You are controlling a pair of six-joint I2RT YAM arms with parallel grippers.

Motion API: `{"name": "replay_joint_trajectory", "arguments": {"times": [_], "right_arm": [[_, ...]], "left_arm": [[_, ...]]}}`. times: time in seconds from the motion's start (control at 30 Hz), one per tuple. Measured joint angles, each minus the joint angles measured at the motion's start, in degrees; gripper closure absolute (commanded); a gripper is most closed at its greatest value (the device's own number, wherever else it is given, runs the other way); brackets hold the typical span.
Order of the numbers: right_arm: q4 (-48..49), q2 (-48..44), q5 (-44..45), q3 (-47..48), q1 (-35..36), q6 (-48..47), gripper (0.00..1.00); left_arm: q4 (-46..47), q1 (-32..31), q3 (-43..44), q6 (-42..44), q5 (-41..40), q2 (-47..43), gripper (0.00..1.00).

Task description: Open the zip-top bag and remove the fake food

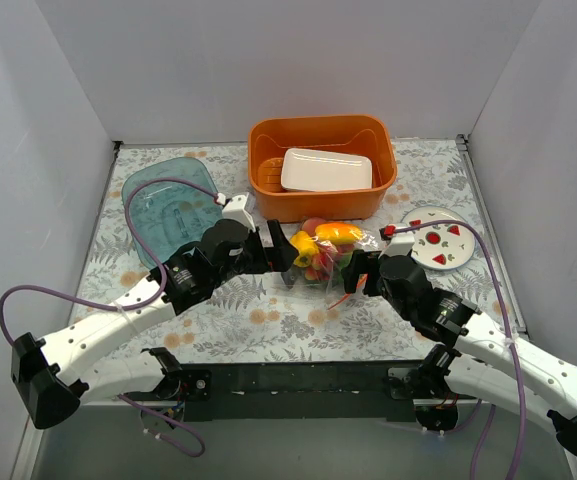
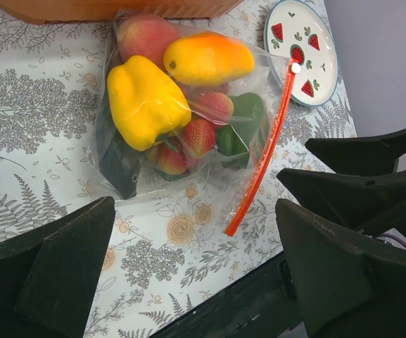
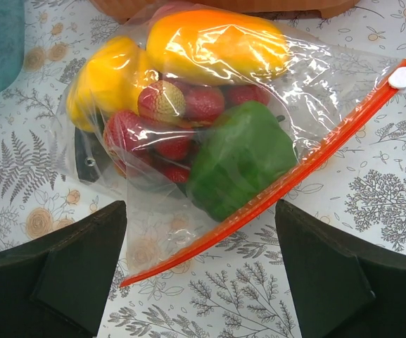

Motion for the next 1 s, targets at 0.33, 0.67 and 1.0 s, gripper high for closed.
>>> {"name": "replay_joint_trajectory", "arguments": {"times": [0.33,0.67,1.0], "right_arm": [[-1.57,-0.04,-0.11,1.09,0.0,-0.44,0.07],[-4.15,0.02,-0.35,2.54,0.0,-0.39,0.09],[-8.13,-0.33,-0.09,2.32,-0.02,3.65,0.19]], "left_arm": [[-0.76,0.0,0.28,-0.09,0.07,0.2,0.02],[3.1,0.0,-1.07,-1.18,5.01,1.99,0.02],[7.26,0.0,-4.07,-3.39,8.72,9.73,0.33]]}}
